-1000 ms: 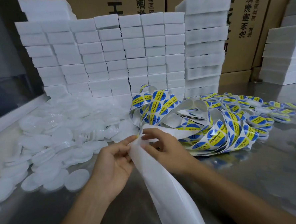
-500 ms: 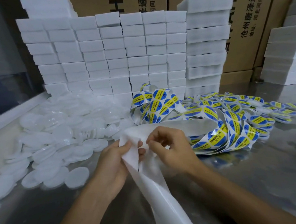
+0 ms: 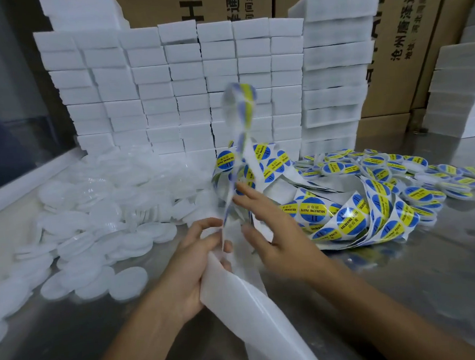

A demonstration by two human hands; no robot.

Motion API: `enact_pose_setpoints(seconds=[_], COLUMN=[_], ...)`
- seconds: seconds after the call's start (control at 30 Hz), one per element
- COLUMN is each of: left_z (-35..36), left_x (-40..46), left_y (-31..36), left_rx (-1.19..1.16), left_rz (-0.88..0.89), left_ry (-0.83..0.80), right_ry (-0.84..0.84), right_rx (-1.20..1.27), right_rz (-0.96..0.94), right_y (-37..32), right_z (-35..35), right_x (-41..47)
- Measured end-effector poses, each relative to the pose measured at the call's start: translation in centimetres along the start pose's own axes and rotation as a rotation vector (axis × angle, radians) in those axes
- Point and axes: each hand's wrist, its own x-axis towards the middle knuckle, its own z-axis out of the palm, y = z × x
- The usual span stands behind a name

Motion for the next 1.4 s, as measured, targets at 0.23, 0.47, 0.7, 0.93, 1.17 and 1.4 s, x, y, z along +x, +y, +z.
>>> enact_pose_setpoints(seconds=[0.23, 0.47, 0.7, 0.93, 1.17, 1.4], left_z=[1.0, 0.8, 0.9, 0.5, 0.3, 0.1], left_x=[-0.2, -0.2, 0.0, -0.1, 0.0, 0.2], left_y=[-0.6, 0.0, -0.3, -0.7, -0.7, -0.7], left_rx=[-0.027, 0.059, 0.070, 0.273, 0.371, 0.323], left_rz=[0.108, 0.242, 0.332, 0.454, 0.426, 0.337], left_ry=[-0.166, -0.091, 0.056, 0.057, 0.090, 0.204], right_ry=[-0.038, 0.251, 0.225, 0.234, 0.185, 0.413], right_rx=[0.137, 0.193, -0.078, -0.215, -0.172, 0.295], right_rz=[0.052, 0.075, -0.106, -0.073, 0.081, 0.502], right_y=[-0.8, -0.5, -0.4, -0.7, -0.7, -0.4], right_z=[1.9, 1.3, 0.6, 0.6, 0.5, -0.8], right_x=[-0.3, -0.1, 0.0, -0.2, -0.2, 0.9])
